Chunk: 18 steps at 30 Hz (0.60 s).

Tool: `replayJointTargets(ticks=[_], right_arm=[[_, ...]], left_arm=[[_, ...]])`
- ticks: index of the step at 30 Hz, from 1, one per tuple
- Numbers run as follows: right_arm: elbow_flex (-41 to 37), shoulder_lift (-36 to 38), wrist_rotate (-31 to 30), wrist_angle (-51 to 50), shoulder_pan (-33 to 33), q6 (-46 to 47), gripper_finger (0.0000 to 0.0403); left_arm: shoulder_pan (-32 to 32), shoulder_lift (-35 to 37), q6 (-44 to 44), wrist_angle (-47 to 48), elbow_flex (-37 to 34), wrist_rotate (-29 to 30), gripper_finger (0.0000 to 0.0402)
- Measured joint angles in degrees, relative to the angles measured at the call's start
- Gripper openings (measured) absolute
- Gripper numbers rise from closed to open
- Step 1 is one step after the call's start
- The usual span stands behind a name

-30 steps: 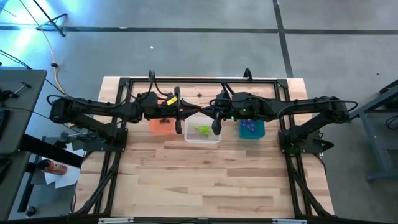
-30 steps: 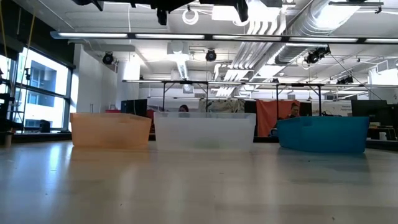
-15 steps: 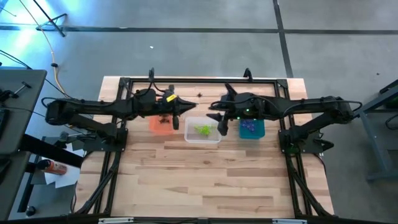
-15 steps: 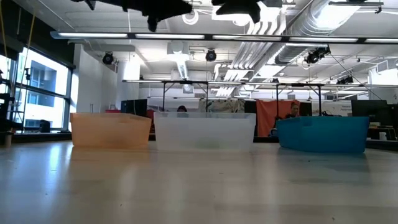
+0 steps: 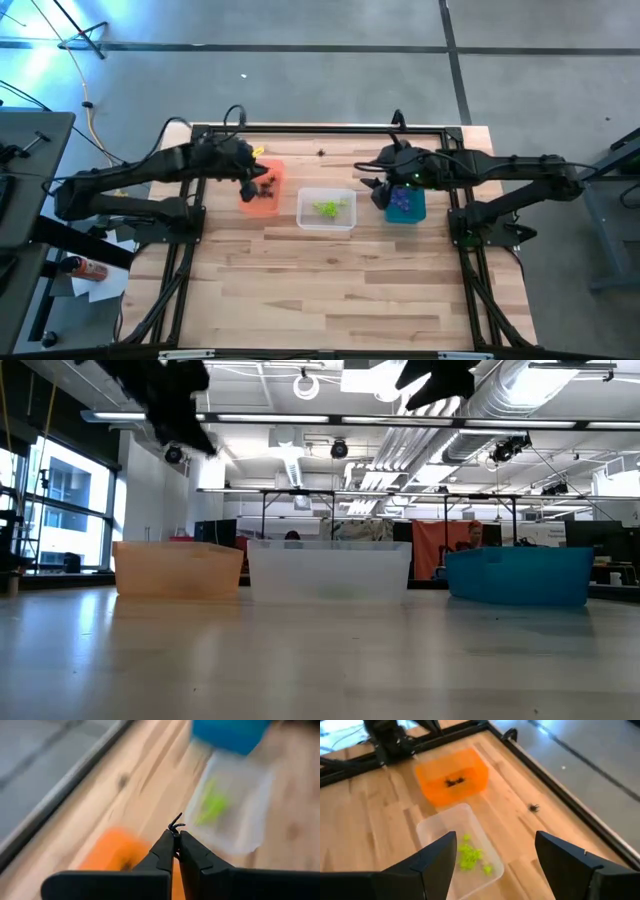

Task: Sort Halloween decoration
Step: Put the black spider toy into the orange bin

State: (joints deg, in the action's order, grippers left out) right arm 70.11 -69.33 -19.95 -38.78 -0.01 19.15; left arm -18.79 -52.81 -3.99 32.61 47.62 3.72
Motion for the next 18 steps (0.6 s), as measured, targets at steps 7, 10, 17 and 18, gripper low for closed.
replayJointTargets(ticks=[7,10,17,18], right_arm=[[-0.68,-0.45,-1.7,0.39,-0.69,-0.11,0.0266],[-0.68,-0.47,-1.72,0.4,-1.39,-0.08,0.0266],[-0.68,-0.47,-1.71,0.44,-2.32,1.37,0.0266],[-0.68,-0.47,-1.71,0.44,-2.32,1.71,0.0266]], left_arm=[[-11.85,-11.98,8.63,6.26,3.62,-13.36,0.0],[-12.74,-18.12,17.8,8.28,4.23,-15.16,0.0],[-11.01,-30.1,30.2,8.72,4.38,-15.35,0.0],[-11.03,-31.63,31.01,8.12,4.38,-15.2,0.0]])
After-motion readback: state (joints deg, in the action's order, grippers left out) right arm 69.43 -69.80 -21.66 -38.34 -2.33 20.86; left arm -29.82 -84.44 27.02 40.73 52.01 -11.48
